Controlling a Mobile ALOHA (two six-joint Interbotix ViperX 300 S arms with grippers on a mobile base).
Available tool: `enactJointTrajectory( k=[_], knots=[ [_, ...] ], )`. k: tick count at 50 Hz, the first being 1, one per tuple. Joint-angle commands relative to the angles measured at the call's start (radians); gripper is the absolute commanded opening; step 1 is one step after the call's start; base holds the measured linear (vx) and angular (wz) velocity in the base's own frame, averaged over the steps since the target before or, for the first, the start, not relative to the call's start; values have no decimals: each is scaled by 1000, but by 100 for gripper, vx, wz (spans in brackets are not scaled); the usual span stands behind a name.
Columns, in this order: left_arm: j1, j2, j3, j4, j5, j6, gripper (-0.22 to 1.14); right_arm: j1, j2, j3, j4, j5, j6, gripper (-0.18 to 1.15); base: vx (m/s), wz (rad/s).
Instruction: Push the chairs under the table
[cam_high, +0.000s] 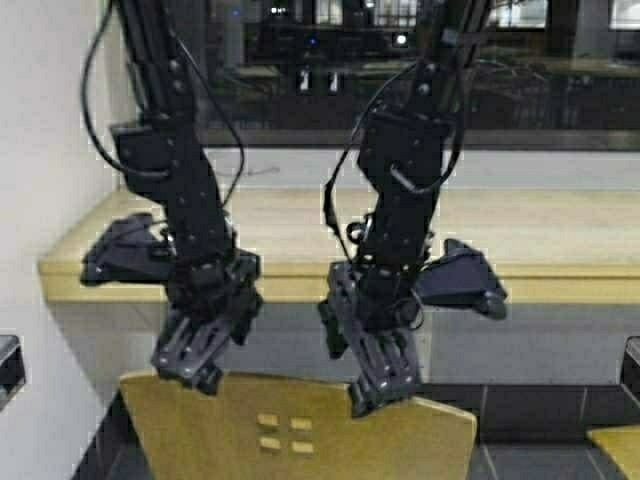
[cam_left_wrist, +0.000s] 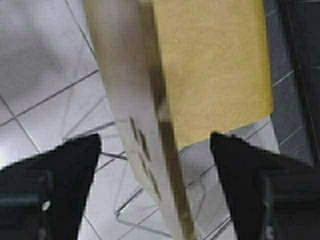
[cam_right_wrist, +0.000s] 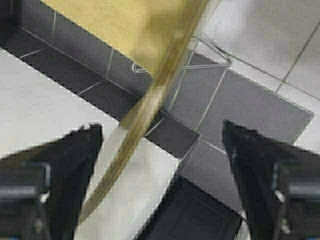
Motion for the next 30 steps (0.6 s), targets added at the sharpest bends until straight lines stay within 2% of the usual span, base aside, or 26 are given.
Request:
enactJointTrajectory(
  k=[1, 12, 30],
  knots=[
    [23, 48, -74, 3, 37, -2, 98, -18, 32, -43, -2, 2, 5, 103, 0, 0],
    [46, 146, -152, -8, 133, -23, 98, -49, 123, -106, 5, 29, 20, 103, 0, 0],
    [78, 204, -189, -2, 140, -46, 97, -91, 169, -144, -5, 48, 20, 102, 0, 0]
  ],
)
